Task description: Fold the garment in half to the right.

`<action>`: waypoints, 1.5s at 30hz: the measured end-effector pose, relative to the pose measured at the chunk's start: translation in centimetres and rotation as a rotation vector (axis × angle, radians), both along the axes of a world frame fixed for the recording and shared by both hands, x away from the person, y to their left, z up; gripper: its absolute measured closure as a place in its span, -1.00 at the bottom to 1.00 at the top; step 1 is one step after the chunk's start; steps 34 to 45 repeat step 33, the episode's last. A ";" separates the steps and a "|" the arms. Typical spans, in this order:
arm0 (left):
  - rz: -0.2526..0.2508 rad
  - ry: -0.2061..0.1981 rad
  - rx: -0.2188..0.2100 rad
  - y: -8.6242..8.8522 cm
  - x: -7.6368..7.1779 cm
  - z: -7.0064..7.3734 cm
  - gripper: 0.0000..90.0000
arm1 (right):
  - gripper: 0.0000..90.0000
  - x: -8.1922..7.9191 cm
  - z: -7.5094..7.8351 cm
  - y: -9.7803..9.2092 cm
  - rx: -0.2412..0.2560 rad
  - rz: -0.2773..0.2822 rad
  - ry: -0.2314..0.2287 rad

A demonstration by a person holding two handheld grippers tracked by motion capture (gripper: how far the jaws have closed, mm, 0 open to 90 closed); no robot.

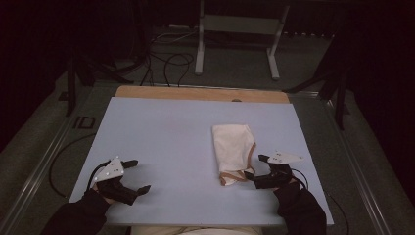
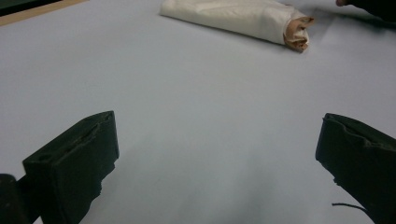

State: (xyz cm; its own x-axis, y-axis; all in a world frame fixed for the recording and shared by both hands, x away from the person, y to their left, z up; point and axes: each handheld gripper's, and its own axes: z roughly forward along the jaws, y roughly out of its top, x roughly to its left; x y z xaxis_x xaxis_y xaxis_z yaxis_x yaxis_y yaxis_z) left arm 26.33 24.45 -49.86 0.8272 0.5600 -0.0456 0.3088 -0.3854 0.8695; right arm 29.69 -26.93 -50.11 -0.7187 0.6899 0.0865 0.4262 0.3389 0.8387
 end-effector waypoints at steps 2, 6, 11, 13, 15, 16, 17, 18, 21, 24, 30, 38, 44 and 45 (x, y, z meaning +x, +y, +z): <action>0.009 -0.003 -0.002 0.2 0.0 -0.1 -0.99 | -0.79 -0.5 -0.3 -0.5 0.004 -0.020 0.000; 0.022 0.002 -0.002 0.3 0.2 -0.3 -0.99 | -0.78 -1.5 -0.8 -1.4 -0.009 -0.042 0.000; 0.032 -0.004 -0.005 0.3 0.2 -0.3 -0.99 | -0.78 -1.9 -0.9 -2.3 0.007 -0.084 0.002; 0.029 -0.002 -0.008 0.2 0.1 -0.3 -0.99 | -0.78 -1.7 -0.9 -2.3 -0.002 -0.086 -0.011; 0.034 -0.008 -0.001 0.1 0.1 -0.3 -0.99 | -0.78 -1.4 -1.0 -2.1 -0.008 -0.091 -0.014; 0.031 -0.008 0.002 0.1 0.0 -0.3 -0.99 | -0.78 -1.3 -1.0 -2.0 -0.014 -0.086 -0.023; 0.034 -0.011 0.005 0.1 0.0 -0.3 -0.99 | -0.78 -1.2 -1.0 -2.0 -0.016 -0.083 -0.029; 0.033 -0.010 0.004 0.1 0.0 -0.4 -0.99 | -0.78 -1.1 -1.0 -1.9 -0.016 -0.083 -0.031; 0.037 -0.009 0.003 0.1 0.0 -0.4 -0.99 | -0.78 -1.0 -1.1 -1.9 -0.017 -0.082 -0.028; 0.037 -0.011 0.002 0.1 -0.1 -0.4 -0.99 | -0.78 -1.0 -1.1 -1.8 -0.017 -0.080 -0.028; 0.048 -0.011 0.002 0.1 0.0 -0.5 -0.99 | -0.78 -0.9 -1.3 -1.9 -0.015 -0.077 -0.020; 0.049 -0.014 -0.001 0.0 -0.1 -0.4 -0.99 | -0.78 -1.0 -1.2 -1.9 -0.013 -0.080 -0.020; 0.049 -0.014 -0.001 0.0 -0.1 -0.4 -0.99 | -0.78 -1.0 -1.2 -1.9 -0.013 -0.080 -0.020; 0.049 -0.014 -0.001 0.0 -0.1 -0.4 -0.99 | -0.78 -1.0 -1.2 -1.9 -0.013 -0.080 -0.020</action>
